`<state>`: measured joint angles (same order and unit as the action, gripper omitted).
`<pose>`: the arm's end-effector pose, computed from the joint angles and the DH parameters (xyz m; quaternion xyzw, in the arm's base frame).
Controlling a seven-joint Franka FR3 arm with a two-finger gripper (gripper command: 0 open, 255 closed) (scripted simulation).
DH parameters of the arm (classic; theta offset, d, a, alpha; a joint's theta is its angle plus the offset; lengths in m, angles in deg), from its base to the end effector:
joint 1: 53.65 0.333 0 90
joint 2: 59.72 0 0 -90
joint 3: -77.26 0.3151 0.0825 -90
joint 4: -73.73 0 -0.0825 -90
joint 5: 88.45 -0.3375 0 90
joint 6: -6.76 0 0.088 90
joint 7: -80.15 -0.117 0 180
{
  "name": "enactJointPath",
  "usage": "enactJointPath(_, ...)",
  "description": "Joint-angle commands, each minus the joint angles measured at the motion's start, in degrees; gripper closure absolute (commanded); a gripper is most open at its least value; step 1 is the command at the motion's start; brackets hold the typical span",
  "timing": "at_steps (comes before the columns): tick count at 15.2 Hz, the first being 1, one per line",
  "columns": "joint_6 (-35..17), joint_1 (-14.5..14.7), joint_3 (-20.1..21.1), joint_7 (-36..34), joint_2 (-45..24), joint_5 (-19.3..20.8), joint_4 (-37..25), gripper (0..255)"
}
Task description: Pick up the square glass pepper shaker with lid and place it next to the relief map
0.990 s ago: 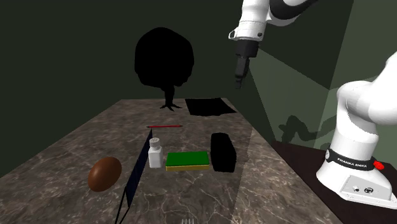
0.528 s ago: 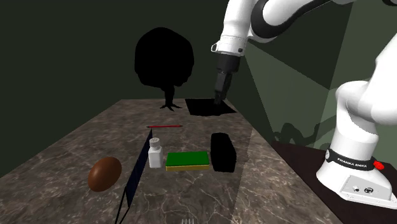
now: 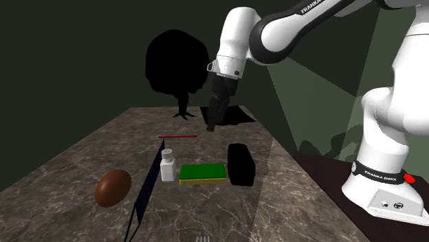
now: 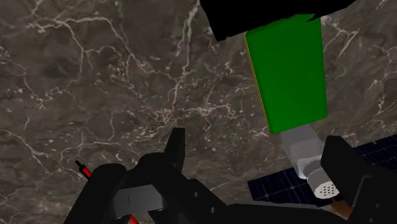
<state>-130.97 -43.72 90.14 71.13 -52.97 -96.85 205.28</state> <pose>0.4423 0.1903 0.4350 -0.9903 -0.0717 -0.0957 0.0709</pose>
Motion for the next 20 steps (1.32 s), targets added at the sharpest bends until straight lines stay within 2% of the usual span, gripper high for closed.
enactJointPath(1,-2.6,0.7,1.0,-1.3,-3.9,0.5,-2.1,0)
enactJointPath(10,-9.9,4.4,2.9,-7.2,-20.6,5.6,-14.8,0)
enactJointPath(20,-13.8,5.6,2.1,-8.5,-25.9,7.5,-16.1,0)
